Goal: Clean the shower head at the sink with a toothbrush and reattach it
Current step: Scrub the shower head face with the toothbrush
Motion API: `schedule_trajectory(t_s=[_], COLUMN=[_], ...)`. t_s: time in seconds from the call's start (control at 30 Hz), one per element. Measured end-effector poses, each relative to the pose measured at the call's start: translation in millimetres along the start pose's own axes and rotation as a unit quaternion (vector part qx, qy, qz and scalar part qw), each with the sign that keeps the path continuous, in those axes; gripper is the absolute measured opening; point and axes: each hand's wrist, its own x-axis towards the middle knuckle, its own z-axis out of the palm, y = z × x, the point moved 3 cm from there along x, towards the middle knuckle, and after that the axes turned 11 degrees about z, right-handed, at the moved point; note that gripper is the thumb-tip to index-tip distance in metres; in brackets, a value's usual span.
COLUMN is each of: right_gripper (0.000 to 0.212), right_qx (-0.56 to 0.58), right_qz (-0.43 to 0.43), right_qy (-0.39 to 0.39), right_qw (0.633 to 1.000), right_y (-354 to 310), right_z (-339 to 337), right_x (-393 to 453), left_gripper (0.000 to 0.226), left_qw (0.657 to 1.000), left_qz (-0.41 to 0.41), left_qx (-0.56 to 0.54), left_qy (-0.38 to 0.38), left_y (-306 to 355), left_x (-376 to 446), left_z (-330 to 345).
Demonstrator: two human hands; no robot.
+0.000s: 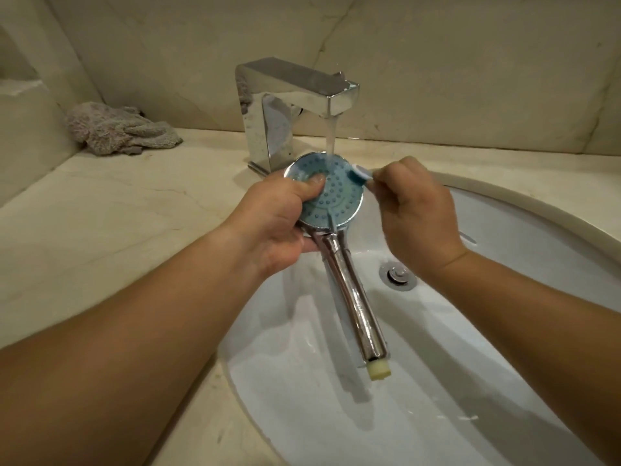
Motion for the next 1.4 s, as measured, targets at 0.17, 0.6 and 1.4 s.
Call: schedule_trajectory(t_s=[0.17, 0.6, 1.4], right_gripper=[0.008, 0.014, 0.004], right_qx=[-0.014, -0.005, -0.009], right_qz=[-0.086, -0.026, -0.041], right_qy=[-0.062, -0.043, -0.053], right_qw=[0.994, 0.999, 0.998], right_y=[-14, -9, -16], right_z=[7, 4, 7], right_x=[-21, -13, -17], left_gripper=[0.03, 0.03, 0.033], left_qw=[1.0, 1.0, 1.0], left_qz=[0.0, 0.002, -0.009], left_qx=[0.003, 0.016, 0.01], left_qy=[0.004, -0.007, -0.014], left_y=[0, 0, 2], left_x=[0, -2, -7], left_z=[0, 1, 5])
